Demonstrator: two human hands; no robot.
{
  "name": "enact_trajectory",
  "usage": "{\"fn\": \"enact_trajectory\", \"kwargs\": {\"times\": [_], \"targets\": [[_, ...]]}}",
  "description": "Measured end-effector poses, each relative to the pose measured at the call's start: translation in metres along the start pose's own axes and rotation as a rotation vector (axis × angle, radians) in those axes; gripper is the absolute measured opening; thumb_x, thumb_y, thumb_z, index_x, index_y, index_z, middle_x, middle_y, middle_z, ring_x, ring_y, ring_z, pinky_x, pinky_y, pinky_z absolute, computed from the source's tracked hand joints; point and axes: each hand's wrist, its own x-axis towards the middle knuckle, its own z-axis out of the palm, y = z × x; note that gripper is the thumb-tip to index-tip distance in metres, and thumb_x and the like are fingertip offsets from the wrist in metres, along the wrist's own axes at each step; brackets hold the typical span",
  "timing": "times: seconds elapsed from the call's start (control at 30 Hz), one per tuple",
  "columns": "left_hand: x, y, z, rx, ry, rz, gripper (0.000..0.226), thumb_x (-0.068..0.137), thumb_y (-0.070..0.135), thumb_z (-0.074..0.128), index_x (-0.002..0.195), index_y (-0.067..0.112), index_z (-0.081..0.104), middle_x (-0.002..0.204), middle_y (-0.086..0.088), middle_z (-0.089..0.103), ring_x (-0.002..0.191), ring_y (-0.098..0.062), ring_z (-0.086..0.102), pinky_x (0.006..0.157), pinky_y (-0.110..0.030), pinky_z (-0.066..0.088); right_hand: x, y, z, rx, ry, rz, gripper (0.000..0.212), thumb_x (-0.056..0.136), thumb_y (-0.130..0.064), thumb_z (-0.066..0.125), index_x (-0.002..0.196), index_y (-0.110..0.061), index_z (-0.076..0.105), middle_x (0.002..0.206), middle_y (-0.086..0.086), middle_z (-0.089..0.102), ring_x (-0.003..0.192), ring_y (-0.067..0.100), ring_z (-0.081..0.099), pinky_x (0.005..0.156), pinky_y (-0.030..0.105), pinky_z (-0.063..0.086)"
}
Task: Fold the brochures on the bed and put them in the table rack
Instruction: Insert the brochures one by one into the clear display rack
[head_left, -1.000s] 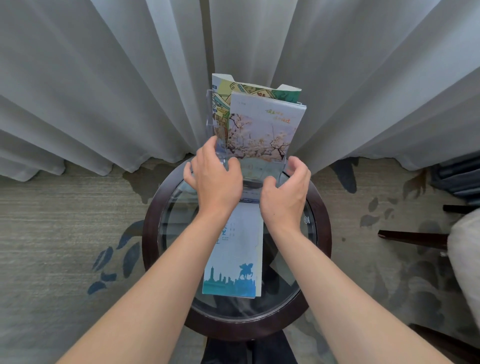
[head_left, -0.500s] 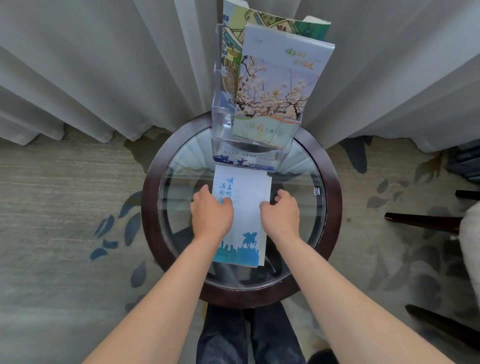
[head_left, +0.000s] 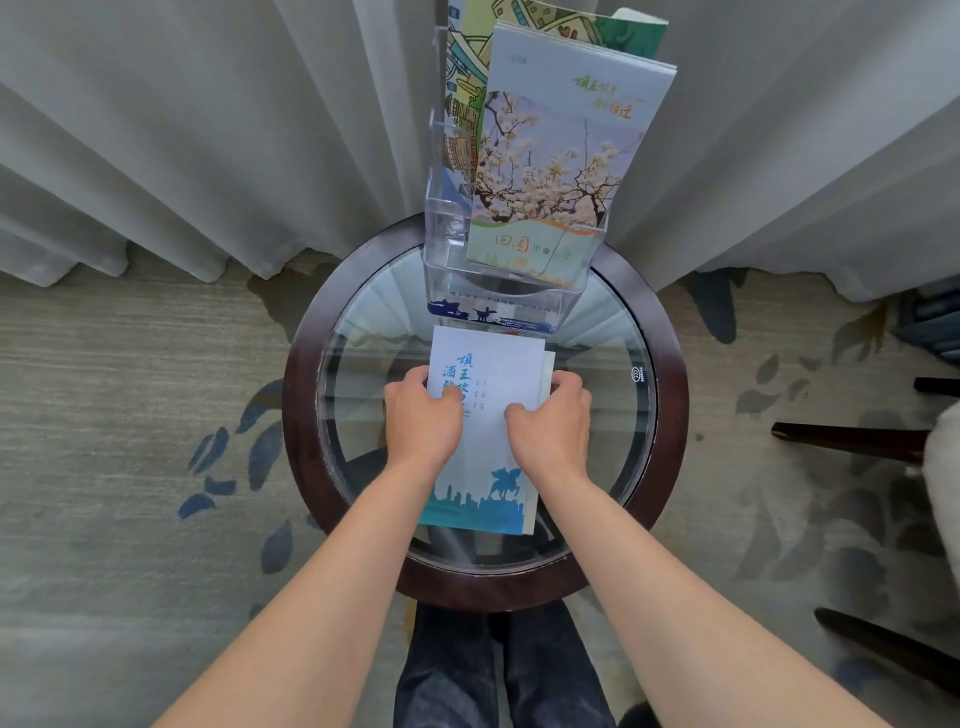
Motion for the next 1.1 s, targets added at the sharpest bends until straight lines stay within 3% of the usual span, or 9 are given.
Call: {"fn": "enact_trajectory", "kwargs": {"times": [0.1,0.23,0.37,0.53,0.73,0.9,1.1], "targets": [[0.0,-0.004,0.002,-0.001,0.003,0.003,0.031,0.095,0.02,0.051,0.126,0.022,0.056,0.123,0.0,0.059,0.101,-0.022,0.062,0.088,-0.046,0.054,0.002,0.002,-0.001,0.009,0.012,0.001,0.047,0.084,-0.015,0.065,0.126,-0.017,0.044,0.124,0.005,0.049,0.111,0.024,0.051,0.087,0.032,0.04],[0.001,-0.008,0.007,0.028,-0.044,0.012,0.031,0.092,0.008,0.044,0.117,0.023,0.054,0.115,0.001,0.064,0.096,-0.02,0.061,0.07,-0.034,0.05,0.005,0.004,-0.003,0.018,0.018,-0.012,0.044,0.084,-0.014,0.064,0.123,-0.017,0.044,0.12,0.003,0.053,0.105,0.021,0.052,0.087,0.034,0.044],[0.0,-0.012,0.015,0.096,-0.04,0.046,0.037,0.086,0.004,0.046,0.119,0.021,0.05,0.115,-0.004,0.058,0.1,-0.026,0.059,0.084,-0.049,0.054,0.013,0.006,-0.001,0.039,-0.037,0.0,0.04,0.084,-0.022,0.067,0.113,-0.022,0.04,0.119,0.003,0.057,0.103,0.022,0.057,0.083,0.038,0.049],[0.002,-0.015,0.023,0.183,0.063,0.077,0.043,0.086,0.001,0.049,0.125,0.018,0.049,0.121,-0.007,0.045,0.114,-0.028,0.047,0.097,-0.048,0.046,0.017,0.012,0.003,0.038,-0.05,0.007,0.05,0.082,-0.021,0.07,0.127,-0.015,0.046,0.123,0.004,0.052,0.109,0.021,0.053,0.09,0.039,0.049],[-0.002,-0.013,0.018,0.044,0.017,0.043,0.043,0.086,0.0,0.044,0.121,0.024,0.048,0.115,-0.001,0.061,0.101,-0.025,0.06,0.084,-0.05,0.055,0.014,0.013,0.002,0.138,-0.026,0.032,0.051,0.082,-0.012,0.064,0.128,-0.021,0.045,0.116,0.0,0.045,0.088,0.014,0.044,0.078,0.028,0.035],[-0.012,0.0,0.013,0.008,0.058,0.058,0.045,0.082,-0.001,0.042,0.117,0.026,0.05,0.113,0.001,0.062,0.101,-0.024,0.061,0.083,-0.05,0.055,0.003,0.0,-0.009,0.182,-0.022,0.039,0.046,0.082,-0.01,0.058,0.125,-0.021,0.048,0.111,-0.002,0.06,0.101,0.024,0.059,0.087,0.04,0.052],[-0.026,0.051,-0.001,-0.123,0.207,0.21,0.04,0.08,-0.002,0.041,0.106,0.026,0.051,0.105,0.003,0.064,0.097,-0.022,0.061,0.072,-0.039,0.054,-0.004,-0.049,-0.04,0.237,0.103,-0.166,0.039,0.08,-0.014,0.057,0.118,-0.022,0.053,0.111,-0.001,0.065,0.101,0.023,0.06,0.085,0.037,0.05]]}}
